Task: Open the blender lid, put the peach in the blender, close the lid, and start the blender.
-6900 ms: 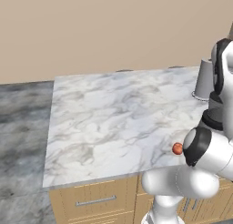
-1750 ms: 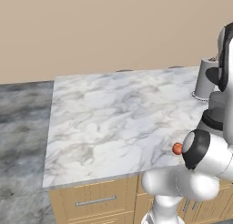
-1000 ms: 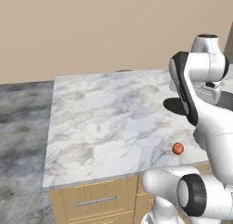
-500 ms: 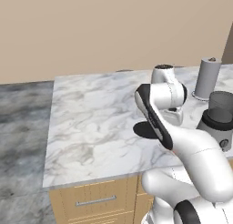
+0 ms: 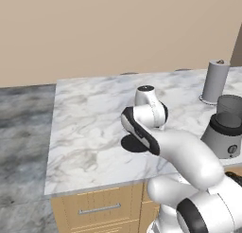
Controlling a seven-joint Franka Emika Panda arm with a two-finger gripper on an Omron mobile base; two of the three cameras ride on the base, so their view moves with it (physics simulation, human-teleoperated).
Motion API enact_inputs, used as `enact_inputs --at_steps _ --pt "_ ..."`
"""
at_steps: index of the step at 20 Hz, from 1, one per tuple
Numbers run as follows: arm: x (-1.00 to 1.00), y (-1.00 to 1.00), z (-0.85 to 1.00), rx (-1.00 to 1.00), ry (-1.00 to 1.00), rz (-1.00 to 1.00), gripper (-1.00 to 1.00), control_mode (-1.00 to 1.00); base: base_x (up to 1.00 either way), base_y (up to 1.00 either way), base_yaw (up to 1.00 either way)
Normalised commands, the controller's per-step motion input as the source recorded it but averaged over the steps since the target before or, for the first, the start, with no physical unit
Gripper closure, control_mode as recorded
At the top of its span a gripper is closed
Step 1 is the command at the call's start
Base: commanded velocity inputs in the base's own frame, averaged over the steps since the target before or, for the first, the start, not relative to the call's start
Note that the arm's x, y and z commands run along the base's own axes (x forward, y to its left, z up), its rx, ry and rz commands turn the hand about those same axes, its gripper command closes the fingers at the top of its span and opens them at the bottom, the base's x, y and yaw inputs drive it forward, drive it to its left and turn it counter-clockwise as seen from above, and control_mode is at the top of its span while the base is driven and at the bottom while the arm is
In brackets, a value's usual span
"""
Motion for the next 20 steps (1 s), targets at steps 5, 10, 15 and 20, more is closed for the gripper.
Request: enact_inputs --at_steps 5,10,15,20 --pt "0.50 0.28 -0.73 0.00 0.01 0.08 1.00 -1.00 0.00 0.00 0.00" --pt "0.13 0.09 -0.41 0.00 0.00 0.05 1.00 -1.00 0.00 0.00 0.00" --pt "0.04 0.00 -0.30 0.00 0.00 0.04 1.00 -1.00 0.00 0.00 0.00" --pt "0.02 0.05 -0.38 0.00 0.00 0.04 1.00 -1.00 0.00 0.00 0.00"
